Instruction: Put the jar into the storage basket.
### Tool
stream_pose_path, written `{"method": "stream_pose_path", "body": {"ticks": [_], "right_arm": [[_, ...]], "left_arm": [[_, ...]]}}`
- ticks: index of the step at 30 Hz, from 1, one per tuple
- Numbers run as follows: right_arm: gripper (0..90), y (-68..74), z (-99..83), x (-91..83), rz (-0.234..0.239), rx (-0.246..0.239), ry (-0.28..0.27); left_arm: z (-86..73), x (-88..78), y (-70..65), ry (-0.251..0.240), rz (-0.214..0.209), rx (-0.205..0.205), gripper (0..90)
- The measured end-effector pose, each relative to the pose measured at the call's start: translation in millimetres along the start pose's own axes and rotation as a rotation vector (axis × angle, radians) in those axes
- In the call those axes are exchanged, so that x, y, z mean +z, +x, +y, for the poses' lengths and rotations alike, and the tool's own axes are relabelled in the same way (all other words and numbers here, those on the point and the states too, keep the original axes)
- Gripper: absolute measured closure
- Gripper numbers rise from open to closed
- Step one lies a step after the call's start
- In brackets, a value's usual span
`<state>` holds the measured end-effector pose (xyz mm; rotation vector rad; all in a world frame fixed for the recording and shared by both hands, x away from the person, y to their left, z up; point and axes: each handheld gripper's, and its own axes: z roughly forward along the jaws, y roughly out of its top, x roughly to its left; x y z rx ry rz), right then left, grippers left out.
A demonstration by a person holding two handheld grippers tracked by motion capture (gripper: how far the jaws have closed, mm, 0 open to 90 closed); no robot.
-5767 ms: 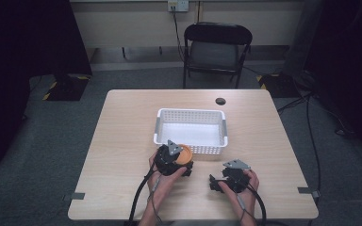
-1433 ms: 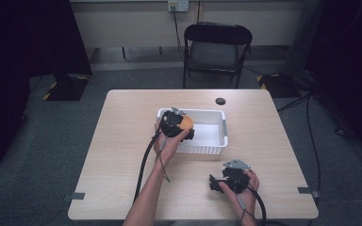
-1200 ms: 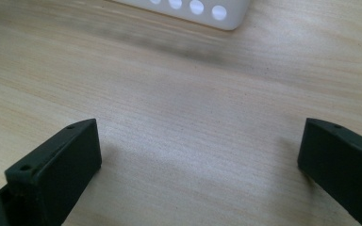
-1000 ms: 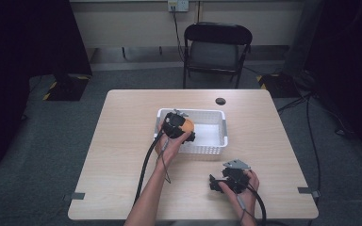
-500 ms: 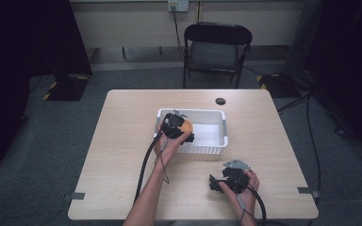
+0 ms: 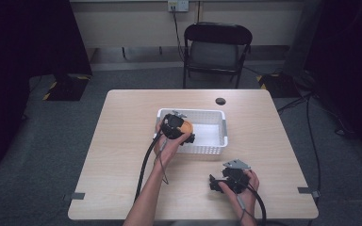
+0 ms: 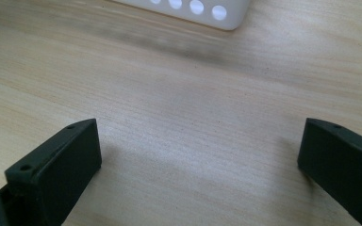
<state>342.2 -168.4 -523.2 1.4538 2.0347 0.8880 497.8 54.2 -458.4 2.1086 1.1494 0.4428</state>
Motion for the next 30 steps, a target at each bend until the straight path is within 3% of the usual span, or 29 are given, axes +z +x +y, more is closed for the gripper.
{"method": "stream_pose_path", "body": {"ticks": [10, 30], "right_arm": [[0.0, 0.0, 0.0, 0.0, -0.001, 0.000, 0.000], [0.0, 0.0, 0.0, 0.0, 0.000, 0.000, 0.001]], "left_arm": [[0.4, -8.2, 1.8, -0.048, -0.009, -0.021, 3.3], [-8.0, -52.8, 1.8, -0.164, -0.016, -0.023, 3.3]]}}
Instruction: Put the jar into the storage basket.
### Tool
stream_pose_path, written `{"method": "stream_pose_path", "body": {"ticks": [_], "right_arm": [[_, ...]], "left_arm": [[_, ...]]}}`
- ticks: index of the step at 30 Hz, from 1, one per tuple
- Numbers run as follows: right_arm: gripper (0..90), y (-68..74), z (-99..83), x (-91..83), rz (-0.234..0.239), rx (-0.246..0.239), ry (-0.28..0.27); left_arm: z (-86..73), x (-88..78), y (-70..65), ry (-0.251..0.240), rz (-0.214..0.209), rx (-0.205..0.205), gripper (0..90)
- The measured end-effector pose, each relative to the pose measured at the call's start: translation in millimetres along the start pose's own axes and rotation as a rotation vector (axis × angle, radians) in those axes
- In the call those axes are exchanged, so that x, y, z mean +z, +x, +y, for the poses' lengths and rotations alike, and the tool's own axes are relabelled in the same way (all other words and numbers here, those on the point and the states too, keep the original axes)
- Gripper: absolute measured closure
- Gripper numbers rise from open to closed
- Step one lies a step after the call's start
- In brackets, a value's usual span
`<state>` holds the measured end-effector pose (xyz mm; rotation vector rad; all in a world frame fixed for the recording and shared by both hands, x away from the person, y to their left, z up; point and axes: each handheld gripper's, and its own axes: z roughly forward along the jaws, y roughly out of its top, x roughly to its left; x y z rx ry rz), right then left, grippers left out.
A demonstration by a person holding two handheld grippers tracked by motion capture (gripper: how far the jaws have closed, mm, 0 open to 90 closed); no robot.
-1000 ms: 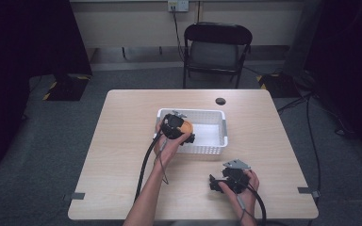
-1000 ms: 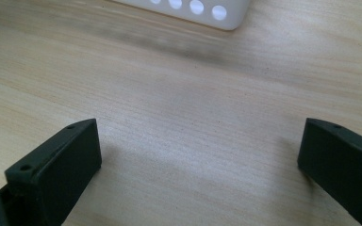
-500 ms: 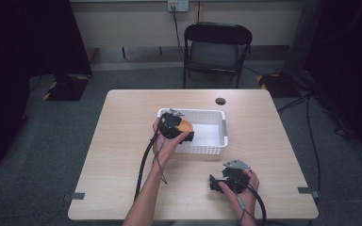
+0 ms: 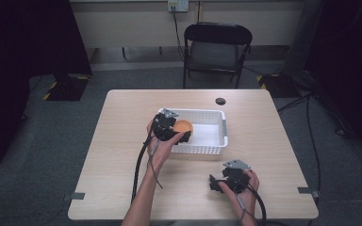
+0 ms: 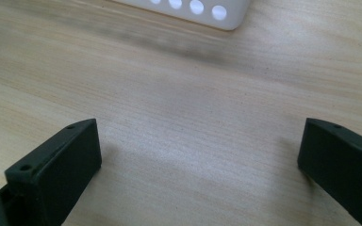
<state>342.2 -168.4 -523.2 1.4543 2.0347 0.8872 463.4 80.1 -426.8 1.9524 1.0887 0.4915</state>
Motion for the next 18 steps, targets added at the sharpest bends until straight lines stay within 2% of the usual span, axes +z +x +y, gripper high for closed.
{"method": "stream_pose_path", "body": {"ticks": [4, 9, 13, 18], "right_arm": [[0.0, 0.0, 0.0, 0.0, 0.000, 0.000, 0.000], [0.0, 0.0, 0.0, 0.0, 0.000, 0.000, 0.000], [0.0, 0.0, 0.0, 0.0, 0.000, 0.000, 0.000], [0.0, 0.0, 0.1, 0.0, 0.000, -0.001, 0.000]], "left_arm": [[-3.2, -13.8, -2.0, -0.030, -0.019, -0.009, 3.3], [-5.5, -29.4, -2.7, -0.066, -0.007, -0.010, 3.3], [-9.7, -38.3, -3.2, -0.086, -0.008, -0.005, 3.2], [-16.4, -46.2, -3.8, -0.109, -0.023, -0.024, 2.9]]}}
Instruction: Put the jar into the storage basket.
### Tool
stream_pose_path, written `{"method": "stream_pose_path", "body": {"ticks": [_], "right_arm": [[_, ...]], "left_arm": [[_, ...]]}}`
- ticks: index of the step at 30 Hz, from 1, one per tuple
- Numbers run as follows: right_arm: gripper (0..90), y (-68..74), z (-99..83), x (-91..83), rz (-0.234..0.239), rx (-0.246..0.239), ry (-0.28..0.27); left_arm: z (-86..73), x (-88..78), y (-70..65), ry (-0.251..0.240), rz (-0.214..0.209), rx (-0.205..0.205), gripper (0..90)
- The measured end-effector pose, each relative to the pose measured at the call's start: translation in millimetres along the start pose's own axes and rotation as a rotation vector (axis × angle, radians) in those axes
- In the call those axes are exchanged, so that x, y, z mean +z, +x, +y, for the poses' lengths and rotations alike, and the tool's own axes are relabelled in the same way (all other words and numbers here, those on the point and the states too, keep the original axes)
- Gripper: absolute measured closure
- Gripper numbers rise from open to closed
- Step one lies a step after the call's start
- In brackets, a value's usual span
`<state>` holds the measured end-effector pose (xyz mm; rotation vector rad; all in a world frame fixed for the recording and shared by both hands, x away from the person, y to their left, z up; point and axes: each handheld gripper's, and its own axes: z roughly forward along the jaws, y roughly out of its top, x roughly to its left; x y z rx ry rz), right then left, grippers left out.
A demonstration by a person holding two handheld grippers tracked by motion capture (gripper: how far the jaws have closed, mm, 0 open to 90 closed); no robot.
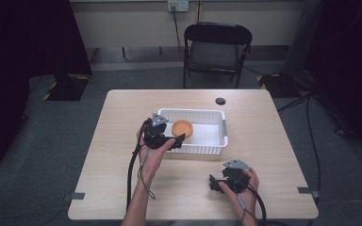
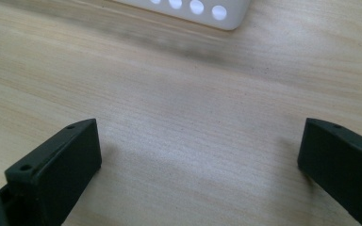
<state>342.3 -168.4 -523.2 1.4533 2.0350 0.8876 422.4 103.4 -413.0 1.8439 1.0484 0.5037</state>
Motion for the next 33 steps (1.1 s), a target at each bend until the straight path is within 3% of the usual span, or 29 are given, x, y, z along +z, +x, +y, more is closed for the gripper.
{"method": "stream_pose_path", "body": {"ticks": [18, 22, 29, 33], "right_arm": [[0.0, 0.0, 0.1, 0.0, 0.000, 0.000, 0.001], [0.0, 0.0, 0.1, 0.0, 0.000, 0.000, 0.001], [0.0, 0.0, 0.1, 0.0, 0.000, -0.001, 0.001], [0.0, 0.0, 0.1, 0.0, 0.000, 0.000, 0.001]], "left_arm": [[-19.1, -28.2, -4.3, -0.052, 0.012, 0.027, 2.1], [-25.5, -32.6, -3.1, -0.067, 0.016, 0.001, 2.1], [-33.7, -40.5, -7.1, -0.050, 0.016, 0.021, 2.1], [-39.5, -46.3, -7.6, -0.059, 0.018, 0.013, 2.1]]}}
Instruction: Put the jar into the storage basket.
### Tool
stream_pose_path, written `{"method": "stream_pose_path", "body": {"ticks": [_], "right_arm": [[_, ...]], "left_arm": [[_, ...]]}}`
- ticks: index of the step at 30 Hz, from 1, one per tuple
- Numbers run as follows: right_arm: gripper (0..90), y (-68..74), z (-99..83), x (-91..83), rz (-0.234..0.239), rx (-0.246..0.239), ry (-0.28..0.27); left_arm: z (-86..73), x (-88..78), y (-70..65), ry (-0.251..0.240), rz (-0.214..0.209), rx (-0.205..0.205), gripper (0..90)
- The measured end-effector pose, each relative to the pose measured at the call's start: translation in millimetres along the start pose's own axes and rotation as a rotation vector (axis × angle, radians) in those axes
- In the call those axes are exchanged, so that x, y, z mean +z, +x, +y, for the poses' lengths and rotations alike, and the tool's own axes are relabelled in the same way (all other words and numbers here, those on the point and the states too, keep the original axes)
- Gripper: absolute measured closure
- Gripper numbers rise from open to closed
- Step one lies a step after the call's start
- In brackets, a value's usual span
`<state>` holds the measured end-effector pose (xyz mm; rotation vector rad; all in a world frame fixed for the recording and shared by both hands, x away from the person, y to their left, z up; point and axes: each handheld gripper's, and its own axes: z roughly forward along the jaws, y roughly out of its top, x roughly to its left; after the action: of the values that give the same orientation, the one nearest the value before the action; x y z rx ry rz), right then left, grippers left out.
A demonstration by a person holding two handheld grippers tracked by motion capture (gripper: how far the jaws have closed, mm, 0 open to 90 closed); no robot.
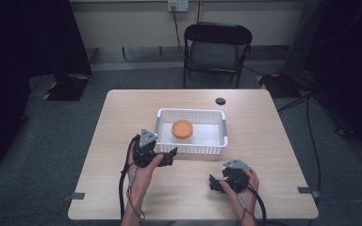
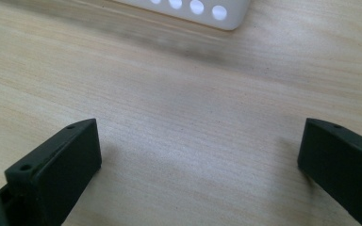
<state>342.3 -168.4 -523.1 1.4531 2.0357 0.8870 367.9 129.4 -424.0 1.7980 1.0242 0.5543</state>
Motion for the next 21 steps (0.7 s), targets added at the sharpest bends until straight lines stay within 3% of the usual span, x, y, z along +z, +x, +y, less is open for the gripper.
{"method": "stream_pose_path", "body": {"ticks": [10, 21], "right_arm": [[0.0, 0.0, 0.0, 0.0, 0.000, 0.001, 0.000], [0.0, 0.0, 0.0, 0.0, 0.000, 0.001, 0.000]], "left_arm": [[-13.2, -12.5, 3.2, -0.023, 0.034, -0.032, 2.1], [-30.0, -17.0, 2.6, -0.011, 0.041, -0.027, 2.0]]}}
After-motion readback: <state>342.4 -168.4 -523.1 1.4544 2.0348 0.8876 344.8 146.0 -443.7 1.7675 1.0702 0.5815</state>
